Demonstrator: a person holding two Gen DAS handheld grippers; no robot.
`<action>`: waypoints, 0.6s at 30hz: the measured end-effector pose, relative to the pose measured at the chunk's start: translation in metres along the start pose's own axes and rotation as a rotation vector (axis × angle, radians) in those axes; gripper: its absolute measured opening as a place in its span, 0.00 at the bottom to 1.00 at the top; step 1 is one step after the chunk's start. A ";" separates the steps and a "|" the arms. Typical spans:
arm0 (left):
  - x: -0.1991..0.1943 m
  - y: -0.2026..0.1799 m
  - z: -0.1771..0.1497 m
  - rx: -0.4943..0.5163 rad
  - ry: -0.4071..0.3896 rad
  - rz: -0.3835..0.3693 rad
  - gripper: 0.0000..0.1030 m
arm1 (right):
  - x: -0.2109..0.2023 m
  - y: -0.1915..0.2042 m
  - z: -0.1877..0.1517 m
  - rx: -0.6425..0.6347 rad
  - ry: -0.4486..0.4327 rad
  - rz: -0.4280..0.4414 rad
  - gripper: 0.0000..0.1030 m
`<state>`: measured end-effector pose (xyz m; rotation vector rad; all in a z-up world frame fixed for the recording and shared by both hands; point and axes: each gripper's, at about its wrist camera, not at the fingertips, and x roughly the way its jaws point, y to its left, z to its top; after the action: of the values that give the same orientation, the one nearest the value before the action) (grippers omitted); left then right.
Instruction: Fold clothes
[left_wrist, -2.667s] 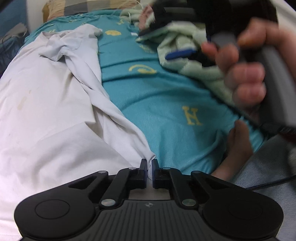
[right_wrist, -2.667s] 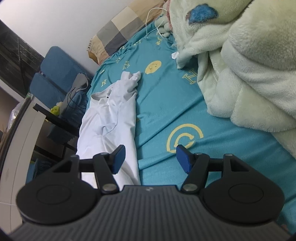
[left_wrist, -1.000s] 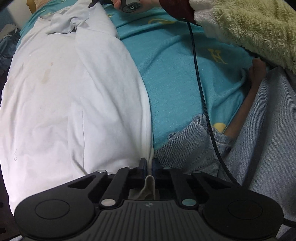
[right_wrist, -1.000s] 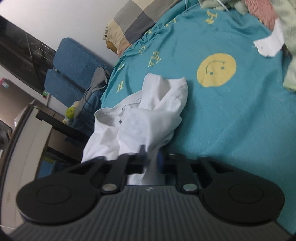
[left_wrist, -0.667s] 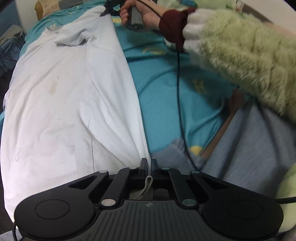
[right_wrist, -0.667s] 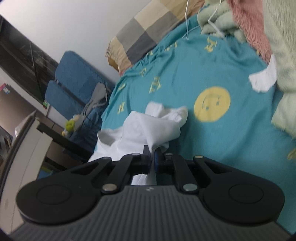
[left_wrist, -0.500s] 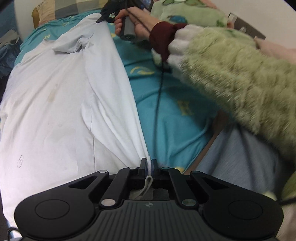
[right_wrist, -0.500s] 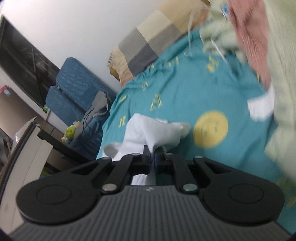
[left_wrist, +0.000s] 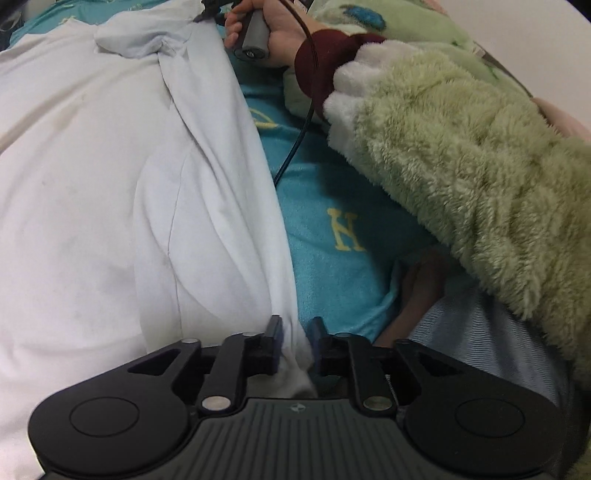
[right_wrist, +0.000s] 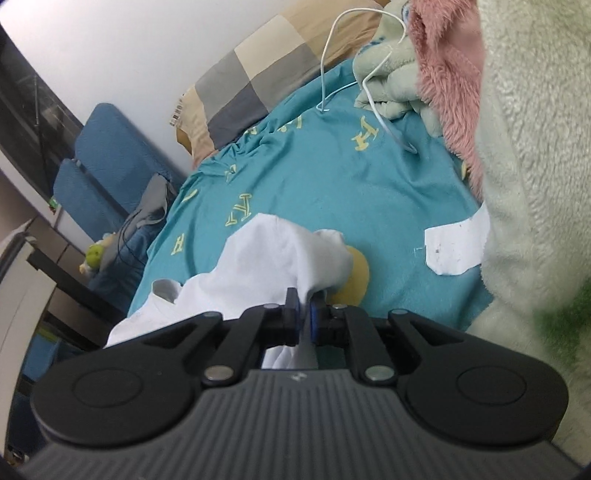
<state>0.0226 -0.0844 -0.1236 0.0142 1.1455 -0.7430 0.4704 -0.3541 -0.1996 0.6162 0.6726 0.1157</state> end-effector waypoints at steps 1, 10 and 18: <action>-0.007 -0.001 -0.001 0.006 -0.012 0.001 0.38 | -0.003 0.003 0.000 -0.017 0.001 -0.014 0.16; -0.063 0.027 0.000 -0.029 -0.223 0.028 0.59 | -0.093 0.043 -0.007 -0.067 -0.021 -0.062 0.61; -0.058 0.065 -0.009 -0.179 -0.246 0.084 0.61 | -0.214 0.073 -0.088 -0.122 0.085 -0.100 0.61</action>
<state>0.0387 -0.0004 -0.1027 -0.1744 0.9666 -0.5491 0.2558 -0.3134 -0.0948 0.4617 0.7719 0.0895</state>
